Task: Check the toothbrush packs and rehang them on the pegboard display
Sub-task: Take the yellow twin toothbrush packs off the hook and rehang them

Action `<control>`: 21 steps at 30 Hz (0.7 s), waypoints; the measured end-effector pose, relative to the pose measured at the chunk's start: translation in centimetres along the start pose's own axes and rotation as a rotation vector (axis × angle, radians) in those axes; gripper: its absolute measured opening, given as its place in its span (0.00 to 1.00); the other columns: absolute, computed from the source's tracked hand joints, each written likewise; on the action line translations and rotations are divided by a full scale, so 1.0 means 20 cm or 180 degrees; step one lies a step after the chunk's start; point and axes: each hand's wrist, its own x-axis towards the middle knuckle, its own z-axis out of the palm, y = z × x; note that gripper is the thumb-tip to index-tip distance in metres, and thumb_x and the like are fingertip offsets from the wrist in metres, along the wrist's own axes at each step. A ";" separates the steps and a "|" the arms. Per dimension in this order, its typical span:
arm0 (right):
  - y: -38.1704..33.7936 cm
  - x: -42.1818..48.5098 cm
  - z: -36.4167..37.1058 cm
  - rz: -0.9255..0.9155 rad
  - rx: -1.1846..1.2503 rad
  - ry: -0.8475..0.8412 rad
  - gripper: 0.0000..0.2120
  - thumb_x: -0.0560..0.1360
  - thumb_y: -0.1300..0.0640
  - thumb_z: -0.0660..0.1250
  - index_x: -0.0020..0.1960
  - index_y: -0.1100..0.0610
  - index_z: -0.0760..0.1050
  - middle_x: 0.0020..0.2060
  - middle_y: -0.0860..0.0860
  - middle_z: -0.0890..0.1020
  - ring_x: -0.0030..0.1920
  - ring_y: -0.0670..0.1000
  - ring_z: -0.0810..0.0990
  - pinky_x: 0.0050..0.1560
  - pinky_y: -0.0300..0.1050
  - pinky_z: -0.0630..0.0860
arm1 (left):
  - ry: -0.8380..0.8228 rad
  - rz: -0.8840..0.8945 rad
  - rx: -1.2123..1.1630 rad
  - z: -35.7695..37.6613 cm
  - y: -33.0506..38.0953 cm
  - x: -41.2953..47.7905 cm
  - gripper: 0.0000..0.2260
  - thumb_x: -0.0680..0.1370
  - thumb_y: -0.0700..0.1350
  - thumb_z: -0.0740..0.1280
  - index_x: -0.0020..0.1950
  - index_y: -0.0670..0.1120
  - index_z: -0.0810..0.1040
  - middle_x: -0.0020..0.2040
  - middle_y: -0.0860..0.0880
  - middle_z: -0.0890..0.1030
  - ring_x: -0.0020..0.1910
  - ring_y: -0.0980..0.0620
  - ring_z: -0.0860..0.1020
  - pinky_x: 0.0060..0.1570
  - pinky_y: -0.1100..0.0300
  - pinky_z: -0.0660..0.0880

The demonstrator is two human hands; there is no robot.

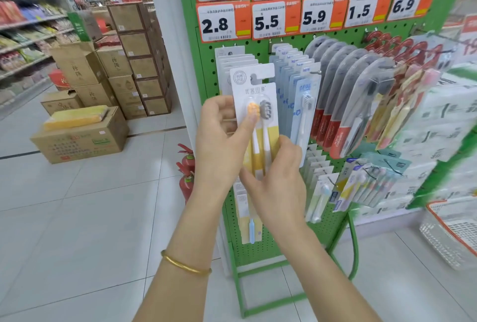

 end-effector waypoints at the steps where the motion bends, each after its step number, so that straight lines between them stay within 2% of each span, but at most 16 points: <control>1: 0.01 0.01 0.01 0.0004 -0.0008 -0.0009 0.36 0.70 0.45 0.71 0.69 0.58 0.57 0.52 0.47 0.62 0.47 0.55 0.76 0.36 0.45 0.67 | 0.0030 0.0034 0.0048 0.00 0.00 0.00 0.10 0.76 0.44 0.71 0.50 0.55 0.72 0.47 0.55 0.80 0.43 0.57 0.80 0.44 0.62 0.78; 3: 0.01 0.02 0.03 -0.0012 -0.0007 0.0043 0.36 0.70 0.44 0.71 0.69 0.58 0.58 0.52 0.47 0.63 0.47 0.54 0.75 0.36 0.45 0.68 | 0.0118 0.0125 0.0177 0.00 -0.01 0.01 0.09 0.75 0.45 0.71 0.49 0.56 0.72 0.44 0.57 0.78 0.40 0.62 0.77 0.39 0.69 0.73; 5: 0.00 0.04 0.04 -0.0062 -0.0025 0.0091 0.36 0.70 0.43 0.71 0.68 0.58 0.59 0.51 0.47 0.63 0.45 0.54 0.74 0.35 0.45 0.68 | 0.0223 0.0169 0.0253 -0.01 -0.01 0.02 0.09 0.75 0.46 0.71 0.48 0.56 0.73 0.43 0.57 0.77 0.40 0.62 0.76 0.38 0.72 0.72; 9: 0.01 0.06 0.08 -0.0119 -0.0073 0.0104 0.36 0.69 0.43 0.73 0.66 0.59 0.60 0.49 0.47 0.64 0.44 0.52 0.73 0.33 0.44 0.67 | 0.0265 0.0162 0.0459 -0.02 -0.04 0.05 0.09 0.74 0.46 0.72 0.49 0.56 0.73 0.43 0.56 0.77 0.42 0.60 0.76 0.40 0.69 0.73; 12: 0.03 0.08 0.11 -0.0068 0.0010 0.0108 0.35 0.69 0.44 0.73 0.65 0.60 0.61 0.50 0.50 0.66 0.45 0.54 0.72 0.34 0.47 0.71 | 0.0298 0.0166 0.0697 -0.01 -0.08 0.07 0.11 0.74 0.48 0.72 0.49 0.58 0.71 0.45 0.56 0.76 0.42 0.61 0.75 0.42 0.69 0.72; 17: 0.03 0.15 0.18 -0.0037 0.0137 0.0201 0.32 0.69 0.47 0.74 0.62 0.63 0.63 0.54 0.54 0.68 0.51 0.51 0.68 0.38 0.47 0.73 | 0.0386 0.0194 0.0958 -0.02 -0.12 0.11 0.14 0.73 0.50 0.72 0.55 0.53 0.71 0.51 0.55 0.74 0.44 0.61 0.75 0.45 0.67 0.71; 21: 0.04 0.18 0.24 0.0001 0.0112 0.0175 0.33 0.69 0.48 0.74 0.63 0.64 0.63 0.56 0.56 0.68 0.52 0.55 0.71 0.43 0.49 0.75 | 0.0451 0.0255 0.0892 -0.06 -0.11 0.16 0.11 0.75 0.46 0.70 0.55 0.51 0.72 0.50 0.54 0.75 0.43 0.65 0.74 0.43 0.72 0.70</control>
